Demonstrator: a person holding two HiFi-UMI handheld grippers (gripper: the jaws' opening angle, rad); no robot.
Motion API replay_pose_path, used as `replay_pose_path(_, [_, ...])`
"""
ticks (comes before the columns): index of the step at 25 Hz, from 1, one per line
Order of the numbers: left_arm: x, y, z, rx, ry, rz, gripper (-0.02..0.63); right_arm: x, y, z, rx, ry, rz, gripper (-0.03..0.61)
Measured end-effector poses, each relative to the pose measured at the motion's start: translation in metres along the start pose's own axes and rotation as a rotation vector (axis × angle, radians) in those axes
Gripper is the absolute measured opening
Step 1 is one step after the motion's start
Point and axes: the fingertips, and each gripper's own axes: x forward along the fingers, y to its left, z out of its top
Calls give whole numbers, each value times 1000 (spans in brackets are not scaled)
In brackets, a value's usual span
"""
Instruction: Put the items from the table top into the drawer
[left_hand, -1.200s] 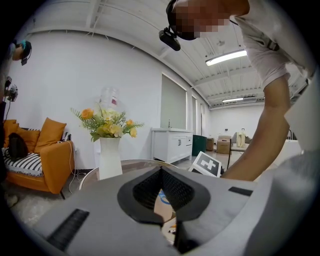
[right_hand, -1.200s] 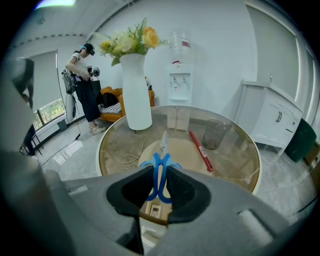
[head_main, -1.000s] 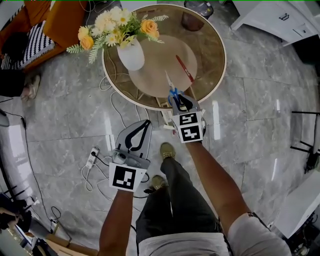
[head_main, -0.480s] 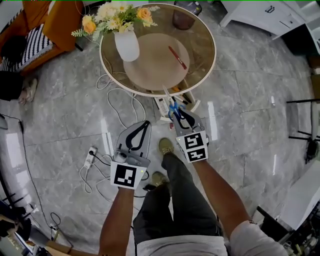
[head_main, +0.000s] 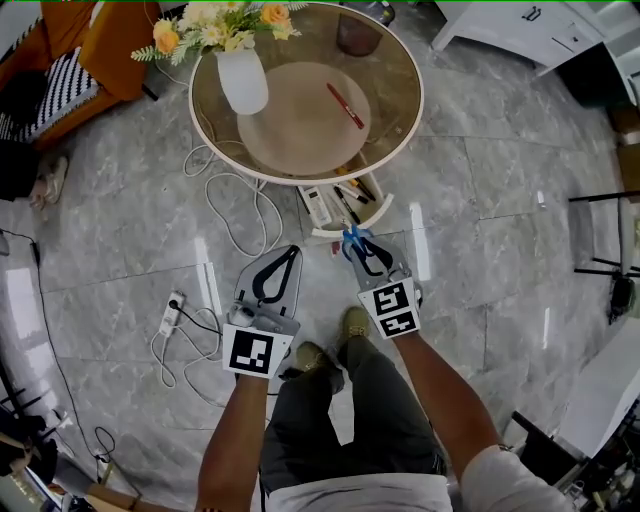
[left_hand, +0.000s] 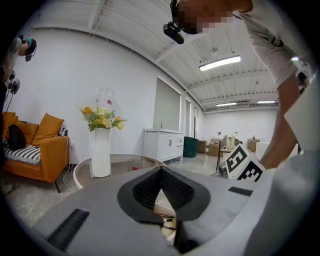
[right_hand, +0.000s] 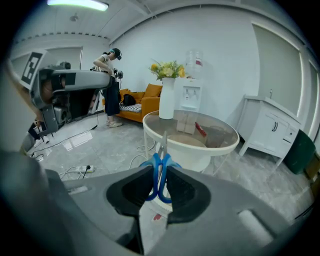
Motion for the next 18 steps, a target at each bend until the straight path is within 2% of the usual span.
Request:
replay_pose_path(8, [38, -12, -20, 2, 4, 57, 0, 17, -24, -39, -73, 54, 77, 83])
replay_pose_path(13, [62, -12, -57, 26, 28, 63, 0, 50, -38, -65, -124, 79, 117, 83])
replay_pose_path(18, [80, -2, -101, 52, 31, 43, 0, 96, -43, -93, -109, 97, 115, 83])
